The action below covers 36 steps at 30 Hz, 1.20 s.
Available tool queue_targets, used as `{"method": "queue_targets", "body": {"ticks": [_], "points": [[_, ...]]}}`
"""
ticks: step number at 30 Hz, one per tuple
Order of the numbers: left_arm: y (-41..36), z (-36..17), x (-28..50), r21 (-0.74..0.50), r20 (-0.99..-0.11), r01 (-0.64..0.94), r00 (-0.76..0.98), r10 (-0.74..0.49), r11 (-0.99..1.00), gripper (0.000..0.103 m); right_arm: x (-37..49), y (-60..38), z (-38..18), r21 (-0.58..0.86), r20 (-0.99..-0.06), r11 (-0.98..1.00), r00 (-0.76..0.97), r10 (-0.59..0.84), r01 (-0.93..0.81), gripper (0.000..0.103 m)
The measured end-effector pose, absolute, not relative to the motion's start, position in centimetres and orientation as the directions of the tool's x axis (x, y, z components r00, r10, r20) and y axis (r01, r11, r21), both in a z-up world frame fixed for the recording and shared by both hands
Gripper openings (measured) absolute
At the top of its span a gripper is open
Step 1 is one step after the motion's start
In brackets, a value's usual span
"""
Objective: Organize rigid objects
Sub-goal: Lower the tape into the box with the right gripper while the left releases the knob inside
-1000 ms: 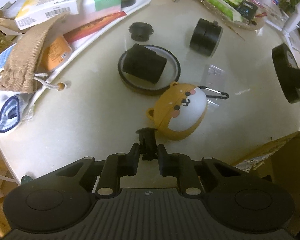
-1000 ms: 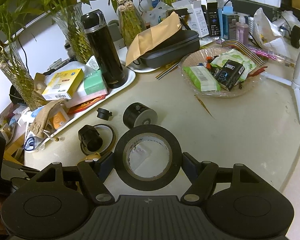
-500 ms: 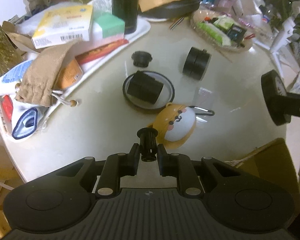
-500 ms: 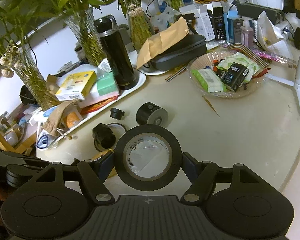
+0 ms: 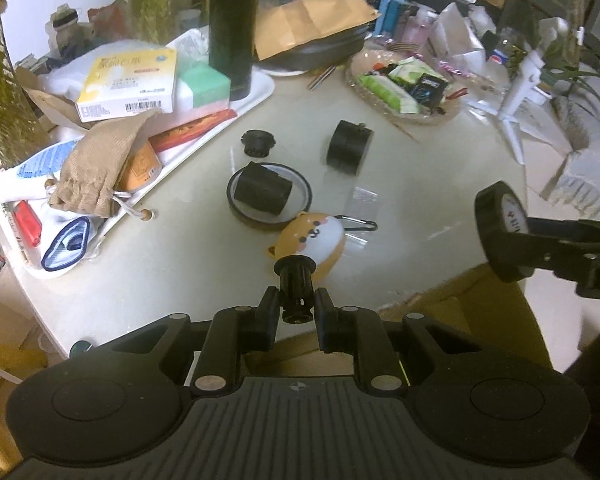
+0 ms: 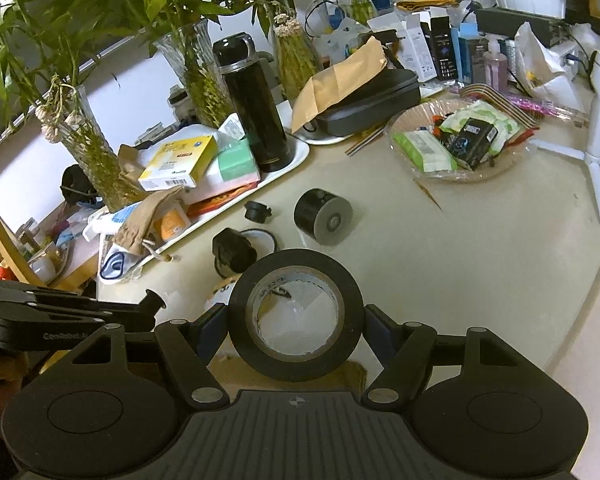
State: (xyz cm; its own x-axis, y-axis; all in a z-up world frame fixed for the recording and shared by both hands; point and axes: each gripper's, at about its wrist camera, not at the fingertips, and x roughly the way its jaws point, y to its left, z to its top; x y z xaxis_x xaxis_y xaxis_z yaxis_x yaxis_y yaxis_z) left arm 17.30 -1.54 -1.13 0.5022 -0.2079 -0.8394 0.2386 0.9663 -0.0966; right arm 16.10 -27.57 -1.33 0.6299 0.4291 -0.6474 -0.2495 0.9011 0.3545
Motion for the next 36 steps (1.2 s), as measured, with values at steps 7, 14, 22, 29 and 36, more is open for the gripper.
{"method": "queue_targets", "body": {"ticks": [7,14,22,29,36], "points": [[-1.7,-0.8,15.2,-0.104,-0.834,0.258,0.504,-0.226,0.96,0.019,13.6,-27.2,-1.2,0.362,-0.646,0.891,0.616,0.452,-0.274,0.075],[-1.8,-1.3,13.4,-0.105,-0.842,0.273,0.487,-0.231,0.956,0.019,11.7,-26.5,-1.6,0.339,-0.67,0.895,0.594,0.445,-0.289,0.075],[-2.0,-2.2,12.2,-0.097,-0.858,0.281,0.463,-0.224,0.955,0.019,10.9,-25.0,-2.2,0.271,-0.722,0.914,0.565,0.4,-0.301,0.075],[-2.7,-2.3,12.0,-0.031,-0.865,0.269,0.476,-0.161,0.963,0.019,11.2,-24.0,-2.7,0.215,-0.771,0.928,0.531,0.352,-0.303,0.075],[-2.6,-1.3,11.1,-0.02,-0.846,0.286,0.506,-0.169,0.958,0.04,10.9,-24.2,-1.6,0.192,-0.747,0.939,0.579,0.328,-0.284,0.098]]}}
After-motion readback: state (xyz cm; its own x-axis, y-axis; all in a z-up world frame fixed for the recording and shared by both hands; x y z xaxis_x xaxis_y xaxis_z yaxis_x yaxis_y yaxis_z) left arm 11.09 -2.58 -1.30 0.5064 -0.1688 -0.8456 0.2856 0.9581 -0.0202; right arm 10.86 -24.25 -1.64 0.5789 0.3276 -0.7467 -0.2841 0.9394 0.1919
